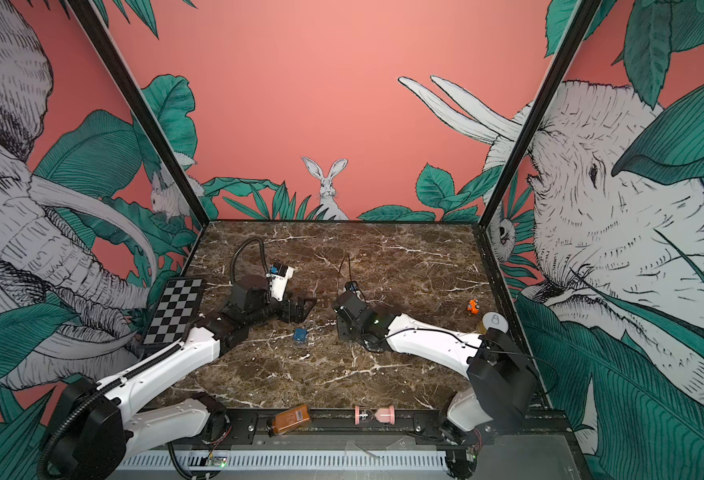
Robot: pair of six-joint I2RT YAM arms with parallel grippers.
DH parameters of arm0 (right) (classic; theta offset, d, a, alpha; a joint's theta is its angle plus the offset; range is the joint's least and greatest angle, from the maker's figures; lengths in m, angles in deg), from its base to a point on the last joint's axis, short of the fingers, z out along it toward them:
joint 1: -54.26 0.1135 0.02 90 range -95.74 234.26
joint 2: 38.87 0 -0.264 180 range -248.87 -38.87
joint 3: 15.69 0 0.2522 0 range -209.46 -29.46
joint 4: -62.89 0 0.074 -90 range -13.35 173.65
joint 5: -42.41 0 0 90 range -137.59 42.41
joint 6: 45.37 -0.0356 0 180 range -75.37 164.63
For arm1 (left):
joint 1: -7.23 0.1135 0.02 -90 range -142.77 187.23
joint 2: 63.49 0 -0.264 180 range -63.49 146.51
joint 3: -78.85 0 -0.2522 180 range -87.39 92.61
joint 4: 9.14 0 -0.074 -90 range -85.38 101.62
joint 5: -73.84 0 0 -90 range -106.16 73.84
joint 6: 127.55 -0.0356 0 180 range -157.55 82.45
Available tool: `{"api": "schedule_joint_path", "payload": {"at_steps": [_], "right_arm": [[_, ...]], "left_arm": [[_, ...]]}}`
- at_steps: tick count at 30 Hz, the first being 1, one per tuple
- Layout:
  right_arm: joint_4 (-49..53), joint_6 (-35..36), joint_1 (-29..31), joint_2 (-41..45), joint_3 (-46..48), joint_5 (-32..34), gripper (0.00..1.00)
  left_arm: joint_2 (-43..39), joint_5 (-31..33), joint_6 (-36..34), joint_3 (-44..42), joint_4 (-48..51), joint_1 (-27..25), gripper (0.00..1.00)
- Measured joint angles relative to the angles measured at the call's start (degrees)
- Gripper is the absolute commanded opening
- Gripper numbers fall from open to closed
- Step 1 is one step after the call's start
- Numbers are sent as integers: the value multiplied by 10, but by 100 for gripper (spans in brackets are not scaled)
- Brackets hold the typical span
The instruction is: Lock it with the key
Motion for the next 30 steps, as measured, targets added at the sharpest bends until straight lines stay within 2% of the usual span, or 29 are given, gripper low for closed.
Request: {"api": "schedule_joint_path", "payload": {"at_steps": [12,17,30], "right_arm": [[67,-59,1,-103,-59,-9,48],[91,-82,3,-113,-61,-8,49],[88,-107,5,-150,-62,-8,45]], "left_arm": [[42,-17,18,-4,-48,16,98],[48,-26,20,-4,-55,17,97],[61,-43,20,-4,-66,19,97]]}}
